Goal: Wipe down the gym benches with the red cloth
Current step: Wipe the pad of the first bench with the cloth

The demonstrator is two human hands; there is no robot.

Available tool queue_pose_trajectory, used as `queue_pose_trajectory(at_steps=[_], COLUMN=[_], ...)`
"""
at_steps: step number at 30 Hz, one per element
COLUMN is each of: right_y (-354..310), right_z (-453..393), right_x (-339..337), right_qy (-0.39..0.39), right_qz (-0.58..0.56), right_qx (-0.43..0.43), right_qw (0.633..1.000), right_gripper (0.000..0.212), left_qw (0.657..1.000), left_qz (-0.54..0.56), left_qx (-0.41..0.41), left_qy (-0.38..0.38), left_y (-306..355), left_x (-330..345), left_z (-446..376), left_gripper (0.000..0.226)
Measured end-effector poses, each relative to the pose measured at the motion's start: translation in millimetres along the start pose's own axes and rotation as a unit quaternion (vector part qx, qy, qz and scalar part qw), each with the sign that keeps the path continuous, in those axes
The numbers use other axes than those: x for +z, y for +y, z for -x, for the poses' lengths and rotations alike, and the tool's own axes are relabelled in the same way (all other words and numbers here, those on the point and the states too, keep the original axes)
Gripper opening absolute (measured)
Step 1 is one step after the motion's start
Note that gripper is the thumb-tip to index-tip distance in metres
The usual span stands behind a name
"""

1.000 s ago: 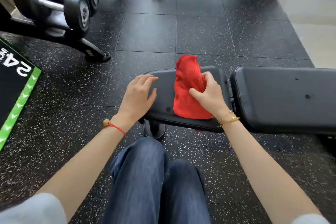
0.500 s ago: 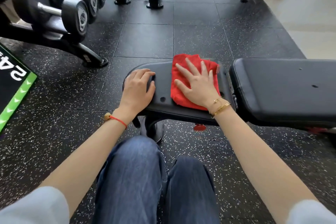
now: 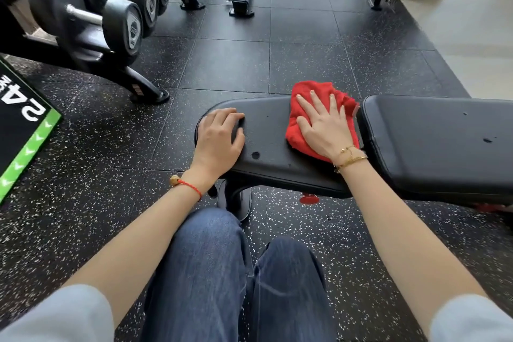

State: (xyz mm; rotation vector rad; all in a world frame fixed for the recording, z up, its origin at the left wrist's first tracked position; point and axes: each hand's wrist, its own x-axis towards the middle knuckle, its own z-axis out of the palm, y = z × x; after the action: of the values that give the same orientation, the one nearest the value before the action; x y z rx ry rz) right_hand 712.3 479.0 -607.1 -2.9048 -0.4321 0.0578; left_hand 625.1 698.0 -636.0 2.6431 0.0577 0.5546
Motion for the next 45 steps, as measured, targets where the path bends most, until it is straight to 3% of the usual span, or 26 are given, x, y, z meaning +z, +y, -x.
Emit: queue_pose_trajectory(at_steps=[8, 13, 17, 23, 26, 33, 40, 45], right_y=[-13.6, 31.9, 19.8, -50.5, -50.9, -58.2, -79.8, -28.6], right_z=[52.7, 49.1, 15.4, 26.7, 50.2, 12.4, 36.7, 34.6], right_x=[11.8, 1.5, -0.2, 13.9, 20.3, 18.2, 29.2, 17.8], right_qy=[0.013, 0.010, 0.004, -0.006, 0.005, -0.001, 0.006, 0.016], right_qz=[0.011, -0.009, -0.014, 0.000, 0.009, 0.006, 0.026, 0.000], right_qx=[-0.131, -0.039, 0.033, -0.109, -0.167, -0.048, -0.152, -0.105], right_qw=[0.991, 0.999, 0.999, 0.994, 0.986, 0.999, 0.988, 0.994], right_gripper=[0.056, 0.054, 0.054, 0.057, 0.057, 0.056, 0.057, 0.056], left_qw=[1.000, 1.000, 1.000, 0.999, 0.999, 0.999, 0.999, 0.999], left_qz=[0.001, 0.007, -0.001, 0.004, 0.005, -0.002, -0.009, -0.012], left_qx=[0.004, 0.004, -0.013, -0.039, -0.037, -0.039, -0.034, -0.030], left_qy=[-0.010, -0.013, -0.012, 0.001, 0.003, 0.003, 0.002, 0.001], left_y=[-2.6, -9.2, -13.1, -12.1, -14.0, -11.1, -10.5, -14.8], left_x=[-3.1, -9.6, -11.6, -11.7, -11.7, -10.3, -10.6, -9.6], left_z=[-2.6, -8.2, -8.1, -3.6, -2.2, 0.6, 0.1, -0.2], left_gripper=[0.034, 0.030, 0.030, 0.030, 0.030, 0.029, 0.029, 0.029])
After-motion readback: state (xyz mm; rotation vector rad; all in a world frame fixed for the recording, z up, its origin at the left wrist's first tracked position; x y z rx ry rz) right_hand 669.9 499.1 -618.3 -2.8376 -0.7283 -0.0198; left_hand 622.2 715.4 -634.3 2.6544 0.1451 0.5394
